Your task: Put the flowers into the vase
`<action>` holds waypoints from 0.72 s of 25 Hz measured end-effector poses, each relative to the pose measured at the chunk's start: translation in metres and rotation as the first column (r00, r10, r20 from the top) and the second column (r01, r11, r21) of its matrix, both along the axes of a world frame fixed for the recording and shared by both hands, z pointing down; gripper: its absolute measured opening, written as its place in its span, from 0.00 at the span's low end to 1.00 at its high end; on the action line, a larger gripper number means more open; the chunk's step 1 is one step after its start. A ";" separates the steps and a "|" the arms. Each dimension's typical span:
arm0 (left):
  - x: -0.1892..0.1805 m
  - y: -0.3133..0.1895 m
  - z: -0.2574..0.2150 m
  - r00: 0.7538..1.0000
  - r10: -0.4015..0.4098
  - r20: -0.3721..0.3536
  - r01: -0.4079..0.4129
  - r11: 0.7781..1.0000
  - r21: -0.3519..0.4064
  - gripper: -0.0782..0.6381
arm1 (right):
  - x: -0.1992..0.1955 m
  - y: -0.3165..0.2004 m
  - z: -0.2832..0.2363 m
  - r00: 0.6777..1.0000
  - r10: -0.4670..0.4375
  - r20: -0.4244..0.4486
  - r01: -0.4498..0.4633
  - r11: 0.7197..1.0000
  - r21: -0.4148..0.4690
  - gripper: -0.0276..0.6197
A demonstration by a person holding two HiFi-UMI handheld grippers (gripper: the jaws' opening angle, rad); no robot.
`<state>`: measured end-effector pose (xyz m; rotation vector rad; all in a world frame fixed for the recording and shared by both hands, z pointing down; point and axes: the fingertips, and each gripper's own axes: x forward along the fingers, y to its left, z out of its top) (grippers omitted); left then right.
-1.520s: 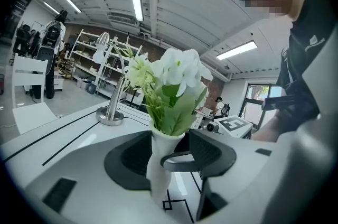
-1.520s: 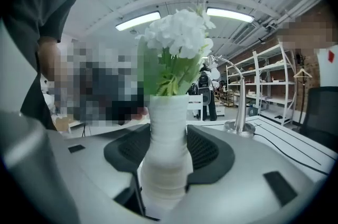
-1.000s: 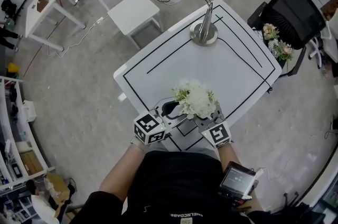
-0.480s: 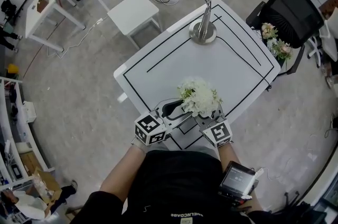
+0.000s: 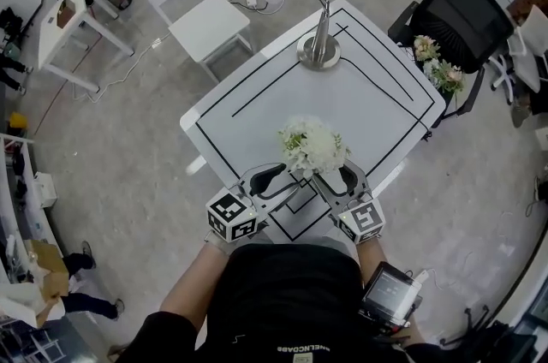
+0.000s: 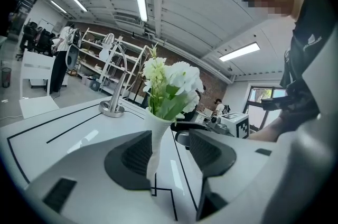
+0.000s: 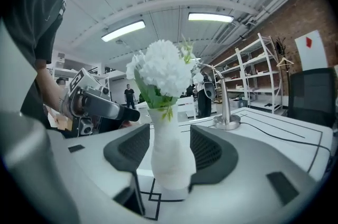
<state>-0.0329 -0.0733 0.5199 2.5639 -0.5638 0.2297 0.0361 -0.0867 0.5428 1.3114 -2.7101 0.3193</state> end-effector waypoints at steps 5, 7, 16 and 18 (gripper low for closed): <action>0.002 0.017 -0.030 1.000 0.016 -0.002 -0.016 0.997 0.074 0.39 | 0.021 0.016 -0.035 0.997 0.064 0.041 -0.065 0.997 0.032 0.40; 0.007 0.019 -0.050 1.000 0.017 -0.024 -0.014 0.993 0.114 0.39 | 0.029 0.021 -0.052 0.995 0.087 0.053 -0.090 0.994 0.057 0.40; 0.041 0.028 -0.124 0.988 0.070 -0.141 -0.040 0.977 0.208 0.33 | 0.055 0.053 -0.134 0.978 0.180 0.105 -0.193 0.972 0.134 0.18; 0.049 0.027 -0.135 0.984 0.078 -0.163 -0.042 0.976 0.212 0.29 | 0.059 0.060 -0.153 0.977 0.188 0.101 -0.203 0.965 0.163 0.14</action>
